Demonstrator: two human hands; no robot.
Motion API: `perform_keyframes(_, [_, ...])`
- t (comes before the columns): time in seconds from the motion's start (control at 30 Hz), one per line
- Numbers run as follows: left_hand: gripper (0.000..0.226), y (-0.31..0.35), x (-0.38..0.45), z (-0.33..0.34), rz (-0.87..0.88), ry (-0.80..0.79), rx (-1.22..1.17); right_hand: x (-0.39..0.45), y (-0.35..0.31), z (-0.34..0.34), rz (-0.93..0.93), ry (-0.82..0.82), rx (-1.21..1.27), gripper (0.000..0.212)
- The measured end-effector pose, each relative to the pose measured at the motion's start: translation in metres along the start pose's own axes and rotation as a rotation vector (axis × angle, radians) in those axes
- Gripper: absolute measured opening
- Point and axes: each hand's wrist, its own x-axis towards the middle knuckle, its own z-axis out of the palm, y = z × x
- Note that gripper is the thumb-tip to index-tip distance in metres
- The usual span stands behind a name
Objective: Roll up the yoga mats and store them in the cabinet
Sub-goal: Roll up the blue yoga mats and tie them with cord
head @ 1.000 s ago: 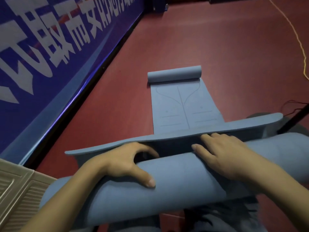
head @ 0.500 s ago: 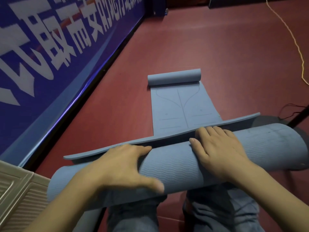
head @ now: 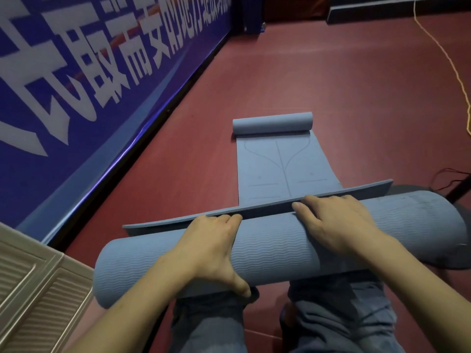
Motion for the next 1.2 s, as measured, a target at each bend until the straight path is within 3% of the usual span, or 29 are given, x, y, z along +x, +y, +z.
perform_keyframes(0.27, [0.088, 0.004, -0.019, -0.018, 0.072, -0.209, -0.093, -0.016, 0.001, -0.014, 0.002, -0.339, 0.049, 0.064])
perform_keyframes(0.4, [0.078, 0.002, -0.02, -0.005, 0.118, -0.52, -0.334, -0.022, -0.001, -0.001, 0.06, -0.682, 0.103, 0.073])
perform_keyframes(0.43, [0.077, 0.002, -0.022, 0.001, 0.129, -0.556, -0.378, -0.026, -0.001, 0.003, 0.065, -0.702, 0.152, 0.073])
perform_keyframes(0.5, [0.075, -0.002, -0.025, 0.008, 0.143, -0.508, -0.44, -0.032, -0.003, 0.003, 0.052, -0.578, 0.156, 0.067])
perform_keyframes(0.63, [0.072, -0.013, -0.019, 0.004, 0.179, -0.446, -0.525, -0.031, -0.017, -0.009, -0.057, 0.021, -0.122, 0.045])
perform_keyframes(0.73, [0.073, -0.013, -0.016, 0.007, 0.196, -0.432, -0.538, -0.05, -0.036, -0.014, -0.231, 0.314, -0.012, 0.036])
perform_keyframes(0.83, [0.074, -0.012, -0.017, 0.01, 0.208, -0.403, -0.521, -0.081, -0.067, -0.015, -0.426, 0.256, 0.159, 0.034])
perform_keyframes(0.93, [0.082, -0.017, -0.016, 0.004, 0.182, -0.312, -0.411, -0.103, -0.079, 0.003, -0.517, 0.291, 0.068, 0.035])
perform_keyframes(1.0, [0.088, -0.027, -0.013, -0.008, 0.109, -0.14, -0.349, -0.107, -0.07, 0.017, -0.463, 0.274, -0.061, 0.061])
perform_keyframes(1.1, [0.086, -0.048, -0.007, -0.021, -0.01, 0.03, -0.208, -0.091, -0.056, 0.035, -0.384, 0.086, -0.24, 0.129])
perform_keyframes(1.13, [0.081, -0.051, -0.004, -0.02, -0.031, 0.054, -0.169, -0.081, -0.056, 0.038, -0.356, 0.026, -0.248, 0.139])
perform_keyframes(1.2, [0.065, -0.05, 0.001, -0.011, -0.043, 0.175, -0.112, -0.058, -0.055, 0.038, -0.333, -0.013, -0.226, 0.136])
